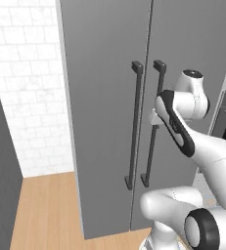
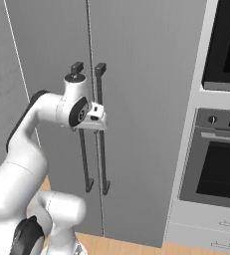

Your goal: Take the strawberry from the fridge and place it on top of the pancake, located on the dining counter.

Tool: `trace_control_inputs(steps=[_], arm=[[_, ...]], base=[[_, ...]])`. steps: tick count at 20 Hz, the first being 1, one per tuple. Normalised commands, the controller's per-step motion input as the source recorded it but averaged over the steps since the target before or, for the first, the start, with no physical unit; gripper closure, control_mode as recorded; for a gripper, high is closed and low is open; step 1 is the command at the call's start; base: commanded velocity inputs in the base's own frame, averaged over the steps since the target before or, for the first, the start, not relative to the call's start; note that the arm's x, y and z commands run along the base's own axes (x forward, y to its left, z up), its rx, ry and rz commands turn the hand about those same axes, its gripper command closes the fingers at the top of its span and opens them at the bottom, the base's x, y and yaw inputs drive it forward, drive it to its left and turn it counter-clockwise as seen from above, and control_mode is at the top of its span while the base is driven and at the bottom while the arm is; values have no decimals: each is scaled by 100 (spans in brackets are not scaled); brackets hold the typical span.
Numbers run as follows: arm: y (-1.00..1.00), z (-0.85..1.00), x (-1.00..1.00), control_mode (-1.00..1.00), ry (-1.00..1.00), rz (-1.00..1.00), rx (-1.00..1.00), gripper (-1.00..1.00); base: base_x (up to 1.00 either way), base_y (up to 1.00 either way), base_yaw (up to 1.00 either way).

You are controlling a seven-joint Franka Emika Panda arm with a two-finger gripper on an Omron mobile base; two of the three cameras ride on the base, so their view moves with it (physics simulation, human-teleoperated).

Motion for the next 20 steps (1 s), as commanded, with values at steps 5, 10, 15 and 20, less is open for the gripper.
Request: trace_control_inputs(steps=[5,10,15,20], arm=[[-38,-1,91,-100,-8,0,11,-100],[0,-30,63,-100,-18,0,0,-100],[0,-30,41,-100,-21,0,0,-100],[0,-25,44,-100,-19,0,0,-100]], base=[[0,0,0],[0,0,0],[0,0,0],[0,0,0]])
